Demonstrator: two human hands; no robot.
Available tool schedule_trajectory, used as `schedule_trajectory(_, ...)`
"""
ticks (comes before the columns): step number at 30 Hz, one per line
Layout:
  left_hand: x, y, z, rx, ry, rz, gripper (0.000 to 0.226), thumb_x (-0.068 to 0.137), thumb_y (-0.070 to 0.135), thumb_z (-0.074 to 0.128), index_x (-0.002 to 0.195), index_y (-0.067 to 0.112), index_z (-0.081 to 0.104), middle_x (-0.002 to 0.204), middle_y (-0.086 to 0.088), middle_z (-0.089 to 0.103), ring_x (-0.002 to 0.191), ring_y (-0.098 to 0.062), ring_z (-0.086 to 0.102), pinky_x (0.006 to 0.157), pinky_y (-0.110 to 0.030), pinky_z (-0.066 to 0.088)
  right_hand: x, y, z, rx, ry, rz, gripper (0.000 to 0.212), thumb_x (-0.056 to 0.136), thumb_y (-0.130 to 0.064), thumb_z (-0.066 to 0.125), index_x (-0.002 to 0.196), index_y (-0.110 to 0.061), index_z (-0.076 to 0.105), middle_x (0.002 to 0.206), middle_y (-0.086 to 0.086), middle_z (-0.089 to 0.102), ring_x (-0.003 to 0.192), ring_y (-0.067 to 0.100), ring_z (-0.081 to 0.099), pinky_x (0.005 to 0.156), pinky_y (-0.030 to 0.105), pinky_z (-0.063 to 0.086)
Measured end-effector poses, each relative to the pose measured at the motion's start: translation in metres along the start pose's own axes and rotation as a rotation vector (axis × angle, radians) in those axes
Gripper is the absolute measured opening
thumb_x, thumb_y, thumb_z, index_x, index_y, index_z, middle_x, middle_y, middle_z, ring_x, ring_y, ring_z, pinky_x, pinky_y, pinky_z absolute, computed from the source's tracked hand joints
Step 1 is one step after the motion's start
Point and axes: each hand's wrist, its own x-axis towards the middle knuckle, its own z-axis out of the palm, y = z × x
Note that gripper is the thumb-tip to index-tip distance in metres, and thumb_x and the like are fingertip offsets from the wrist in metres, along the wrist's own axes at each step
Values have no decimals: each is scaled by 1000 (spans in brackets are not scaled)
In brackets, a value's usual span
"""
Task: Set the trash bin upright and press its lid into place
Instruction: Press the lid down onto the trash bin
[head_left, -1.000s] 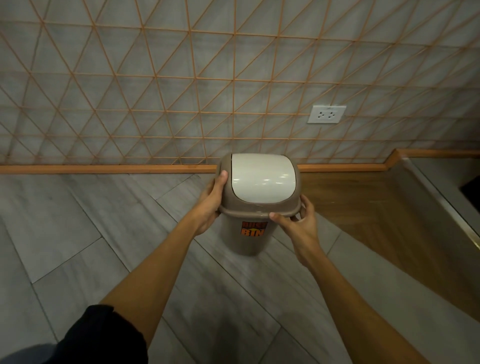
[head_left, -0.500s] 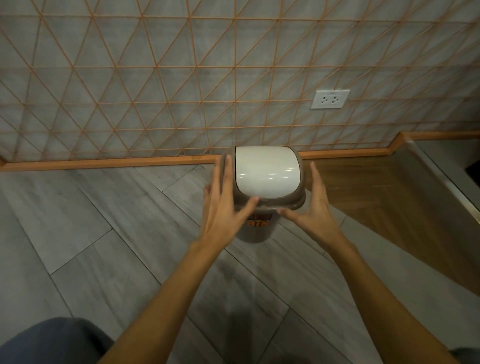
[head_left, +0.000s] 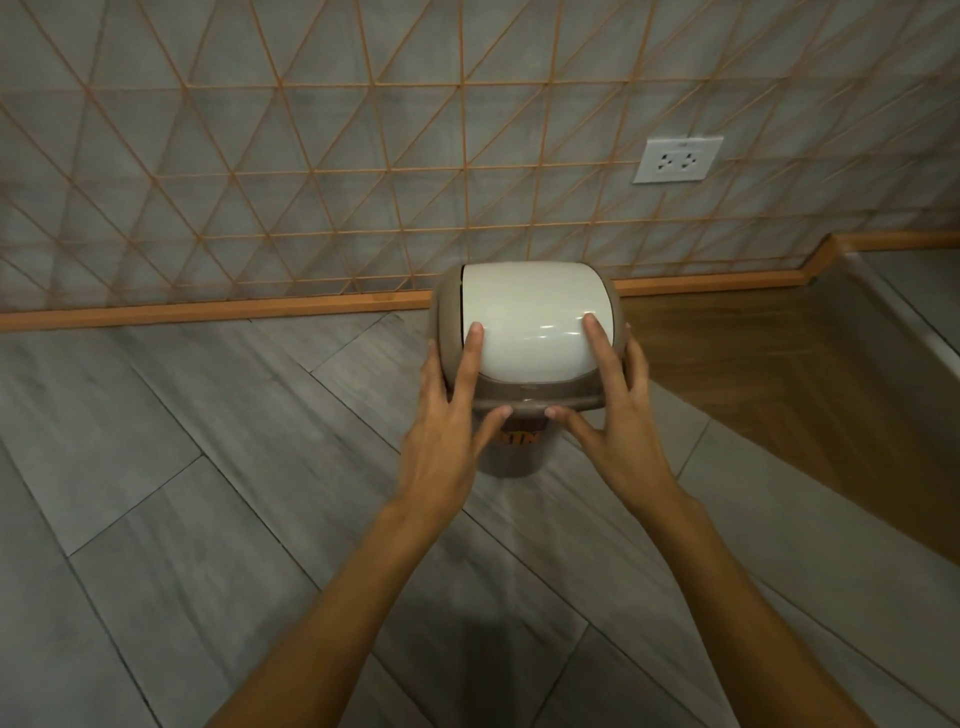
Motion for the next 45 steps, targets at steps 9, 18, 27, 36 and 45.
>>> schedule_trajectory(9, 18, -3, 16, 3, 123, 15, 77, 92, 54, 40, 139, 58, -21, 159, -17, 10, 140, -36, 33, 87, -58, 53, 22, 13, 5, 12, 21, -49, 92, 81, -18, 75, 149, -42, 19, 159, 7, 9, 146, 19, 18, 111, 20, 25)
schedule_trajectory(18, 55, -22, 25, -2, 154, 56, 75, 93, 54, 40, 139, 57, -20, 161, -14, 6, 136, -34, 40, 79, -56, 57, 60, 21, 13, 20, 36, -78, 92, 81, -12, 75, 150, -37, 21, 157, 5, 11, 136, 3, 18, 100, -3, 21)
schedule_trajectory(27, 103, -31, 34, 25, 164, 17, 74, 93, 53, 42, 144, 49, -12, 160, -17, 9, 137, -37, 36, 80, -59, 54, 107, 31, 19, 33, 21, -57, 92, 81, -16, 75, 151, -39, 19, 158, 9, 10, 143, 24, 22, 115, 44, 31)
schedule_trajectory(36, 145, -52, 43, 26, 177, 49, 74, 94, 53, 44, 146, 47, -8, 156, -18, 17, 139, -37, 32, 86, -63, 51, 144, 38, 26, 23, 18, -41, 92, 83, -14, 73, 151, -38, 17, 157, 10, 11, 143, 27, 22, 115, 48, 30)
schedule_trajectory(45, 171, -61, 46, 64, 169, 31, 76, 91, 61, 41, 143, 48, -12, 158, -17, 17, 130, -41, 45, 81, -64, 52, 165, 40, 29, 38, 0, -48, 92, 84, -10, 71, 152, -36, 15, 152, 6, 13, 134, 12, 20, 116, 38, 27)
